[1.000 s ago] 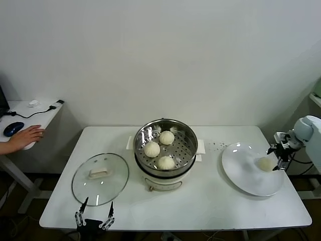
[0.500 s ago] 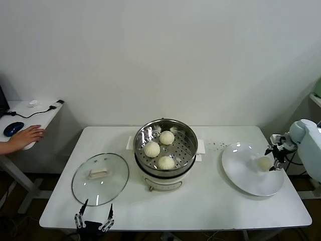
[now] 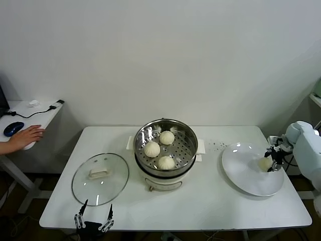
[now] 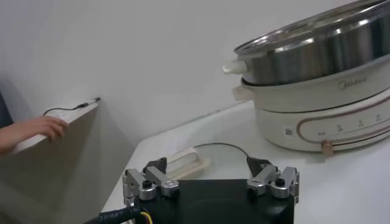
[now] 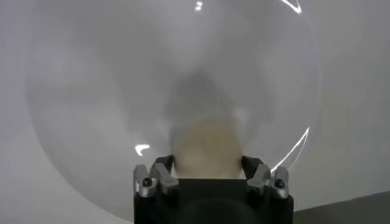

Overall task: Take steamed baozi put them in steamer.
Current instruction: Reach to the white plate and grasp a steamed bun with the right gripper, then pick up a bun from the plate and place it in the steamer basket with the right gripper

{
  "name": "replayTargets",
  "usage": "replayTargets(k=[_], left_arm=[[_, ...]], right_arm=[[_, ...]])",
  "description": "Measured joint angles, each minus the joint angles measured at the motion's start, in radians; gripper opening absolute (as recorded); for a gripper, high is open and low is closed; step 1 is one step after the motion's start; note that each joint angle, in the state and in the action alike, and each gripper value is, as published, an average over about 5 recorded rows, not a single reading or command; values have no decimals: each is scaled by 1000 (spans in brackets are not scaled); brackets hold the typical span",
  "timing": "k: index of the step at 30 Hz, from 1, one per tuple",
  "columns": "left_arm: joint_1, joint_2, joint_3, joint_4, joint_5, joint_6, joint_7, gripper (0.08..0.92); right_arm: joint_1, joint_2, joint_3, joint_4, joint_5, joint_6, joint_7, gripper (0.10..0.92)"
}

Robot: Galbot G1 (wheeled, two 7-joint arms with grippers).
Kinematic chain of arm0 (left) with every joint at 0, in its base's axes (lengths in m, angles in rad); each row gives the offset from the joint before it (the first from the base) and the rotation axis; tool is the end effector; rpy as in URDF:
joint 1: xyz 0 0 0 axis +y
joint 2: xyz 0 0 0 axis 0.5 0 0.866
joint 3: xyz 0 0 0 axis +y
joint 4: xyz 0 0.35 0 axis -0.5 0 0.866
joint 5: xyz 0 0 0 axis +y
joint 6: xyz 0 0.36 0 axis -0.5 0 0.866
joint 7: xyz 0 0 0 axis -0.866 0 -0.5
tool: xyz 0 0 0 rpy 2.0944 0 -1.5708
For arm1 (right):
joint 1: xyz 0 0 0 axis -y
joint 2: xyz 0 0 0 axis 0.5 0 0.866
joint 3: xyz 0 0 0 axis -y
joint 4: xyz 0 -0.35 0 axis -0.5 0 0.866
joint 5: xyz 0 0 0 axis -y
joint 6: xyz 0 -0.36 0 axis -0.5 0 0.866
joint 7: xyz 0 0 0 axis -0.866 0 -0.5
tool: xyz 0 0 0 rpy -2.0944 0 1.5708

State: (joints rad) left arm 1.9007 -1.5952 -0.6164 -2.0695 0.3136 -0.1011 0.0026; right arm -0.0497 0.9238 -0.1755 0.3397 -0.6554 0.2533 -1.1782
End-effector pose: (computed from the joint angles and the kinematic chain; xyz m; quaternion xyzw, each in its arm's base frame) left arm 0.0724 0.0250 -0.3545 0.0056 -0.9759 -0.1732 0.1326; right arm 0.5510 -0.3540 -0.2465 0.4271 -0.5737 0.4828 0.5053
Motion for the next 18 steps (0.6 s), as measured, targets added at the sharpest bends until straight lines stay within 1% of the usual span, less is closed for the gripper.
replayTargets(k=[4, 7, 13, 18], left_arm=[[1, 0, 1, 0, 1, -1, 0, 823], [3, 0, 1, 1, 3, -4, -1, 823], [10, 0, 1, 0, 4, -8, -2, 823], [14, 0, 3, -7, 4, -7, -2, 823]], right_arm=[[4, 2, 12, -9, -10, 2, 0, 621], [8, 2, 18, -14, -15, 3, 0, 593], [18, 0, 18, -14, -4, -1, -8, 577], [38, -17, -33, 16, 75, -22, -24, 577]])
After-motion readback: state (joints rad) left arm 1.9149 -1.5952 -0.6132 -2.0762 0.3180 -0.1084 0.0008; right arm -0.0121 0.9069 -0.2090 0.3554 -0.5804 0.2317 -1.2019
